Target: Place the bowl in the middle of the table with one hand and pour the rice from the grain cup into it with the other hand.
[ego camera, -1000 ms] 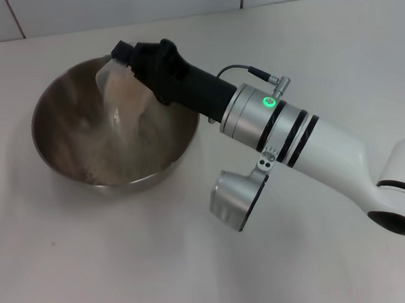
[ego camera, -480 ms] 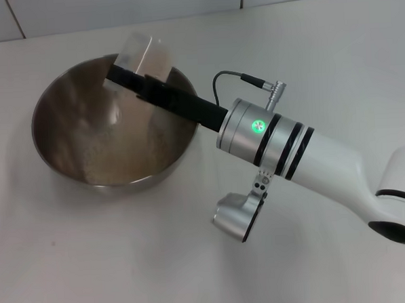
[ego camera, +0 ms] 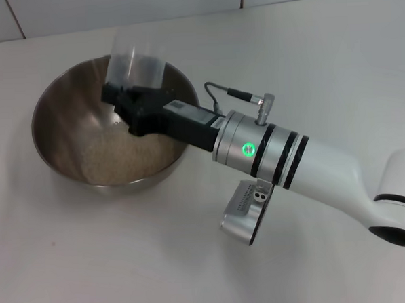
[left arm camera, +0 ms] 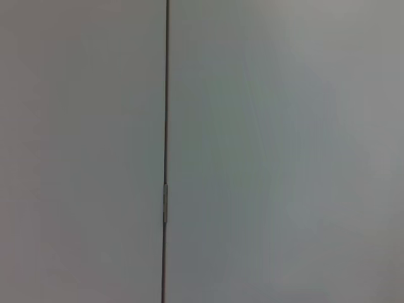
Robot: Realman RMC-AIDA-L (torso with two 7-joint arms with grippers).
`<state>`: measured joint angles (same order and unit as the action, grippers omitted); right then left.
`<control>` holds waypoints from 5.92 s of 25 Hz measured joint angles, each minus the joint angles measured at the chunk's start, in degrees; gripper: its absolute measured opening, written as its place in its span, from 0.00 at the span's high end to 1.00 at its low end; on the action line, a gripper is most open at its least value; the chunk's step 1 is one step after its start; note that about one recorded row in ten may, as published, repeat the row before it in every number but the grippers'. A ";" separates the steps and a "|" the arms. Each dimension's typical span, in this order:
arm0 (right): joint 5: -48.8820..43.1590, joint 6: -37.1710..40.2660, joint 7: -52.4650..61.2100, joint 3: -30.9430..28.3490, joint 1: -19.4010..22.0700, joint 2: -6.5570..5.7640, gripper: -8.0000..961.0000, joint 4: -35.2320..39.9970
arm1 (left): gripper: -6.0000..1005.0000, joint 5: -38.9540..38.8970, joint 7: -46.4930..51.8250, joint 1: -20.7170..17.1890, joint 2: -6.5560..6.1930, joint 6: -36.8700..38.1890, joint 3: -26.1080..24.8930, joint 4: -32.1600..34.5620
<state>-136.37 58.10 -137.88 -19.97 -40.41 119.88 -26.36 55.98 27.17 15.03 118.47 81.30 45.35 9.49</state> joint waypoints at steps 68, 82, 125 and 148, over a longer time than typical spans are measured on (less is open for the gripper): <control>22.46 -10.64 127.98 -6.46 2.25 -0.32 0.89 12.11 | 0.19 37.69 38.45 -6.05 -0.34 0.67 8.38 45.56; 22.47 -14.24 128.04 -4.87 1.42 -0.17 0.88 11.61 | 0.19 37.79 38.77 -5.47 -0.35 0.88 8.44 45.67; -26.68 7.52 162.37 -22.17 21.86 -21.60 0.13 -15.33 | 0.19 39.56 41.37 -5.02 -0.49 1.63 8.98 48.07; -31.43 -13.47 182.47 -8.90 2.63 -31.19 0.13 -22.53 | 0.19 43.50 44.17 -4.71 -0.35 2.18 9.05 51.56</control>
<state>-167.80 44.63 44.60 -28.88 -37.79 88.69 -48.89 99.48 71.34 10.31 118.12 83.48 54.40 61.05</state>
